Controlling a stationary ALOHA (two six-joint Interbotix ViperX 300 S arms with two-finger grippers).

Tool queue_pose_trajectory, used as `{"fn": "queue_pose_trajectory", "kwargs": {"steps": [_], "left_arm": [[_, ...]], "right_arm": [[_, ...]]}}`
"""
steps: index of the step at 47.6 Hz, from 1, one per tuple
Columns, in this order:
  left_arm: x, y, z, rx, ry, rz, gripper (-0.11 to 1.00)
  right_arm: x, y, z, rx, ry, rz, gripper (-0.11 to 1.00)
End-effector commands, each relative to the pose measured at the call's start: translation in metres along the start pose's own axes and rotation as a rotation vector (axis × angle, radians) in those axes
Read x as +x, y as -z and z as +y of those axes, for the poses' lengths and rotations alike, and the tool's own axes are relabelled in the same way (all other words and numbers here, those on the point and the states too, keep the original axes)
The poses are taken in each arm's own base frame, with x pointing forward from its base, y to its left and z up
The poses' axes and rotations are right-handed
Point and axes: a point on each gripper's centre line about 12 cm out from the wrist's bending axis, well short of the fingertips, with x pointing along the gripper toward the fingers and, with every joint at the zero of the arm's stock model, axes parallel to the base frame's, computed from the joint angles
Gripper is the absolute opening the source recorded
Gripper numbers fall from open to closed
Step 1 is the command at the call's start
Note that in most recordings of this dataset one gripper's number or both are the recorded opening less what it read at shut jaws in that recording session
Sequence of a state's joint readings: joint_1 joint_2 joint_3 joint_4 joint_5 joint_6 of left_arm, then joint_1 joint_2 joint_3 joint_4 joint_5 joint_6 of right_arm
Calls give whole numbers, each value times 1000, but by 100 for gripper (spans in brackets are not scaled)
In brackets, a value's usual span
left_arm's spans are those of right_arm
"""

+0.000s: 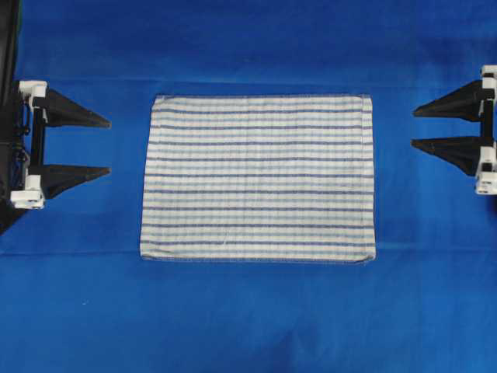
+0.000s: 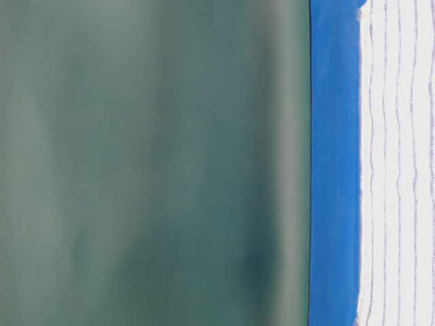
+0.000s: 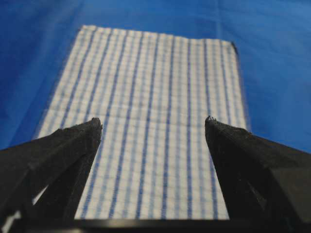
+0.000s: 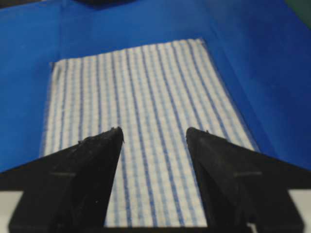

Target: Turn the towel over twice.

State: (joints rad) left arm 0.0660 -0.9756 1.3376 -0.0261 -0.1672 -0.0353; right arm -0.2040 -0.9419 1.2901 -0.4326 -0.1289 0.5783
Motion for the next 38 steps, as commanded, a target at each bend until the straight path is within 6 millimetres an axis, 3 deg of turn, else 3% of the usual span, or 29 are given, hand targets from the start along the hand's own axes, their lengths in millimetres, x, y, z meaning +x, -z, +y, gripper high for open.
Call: {"fn": "queue_pose_trajectory", "kwargs": {"steps": [1, 14, 38], "left_arm": [[5, -9, 5, -5, -26, -25, 83], [29, 5, 38, -40, -180, 84, 82], [98, 59, 99, -79, -340, 336, 82]], "right_arm": [[6, -7, -6, 22, 37, 6, 64], [37, -4, -36, 64, 168, 126, 63], [100, 48, -101, 140, 346, 439, 63]]}}
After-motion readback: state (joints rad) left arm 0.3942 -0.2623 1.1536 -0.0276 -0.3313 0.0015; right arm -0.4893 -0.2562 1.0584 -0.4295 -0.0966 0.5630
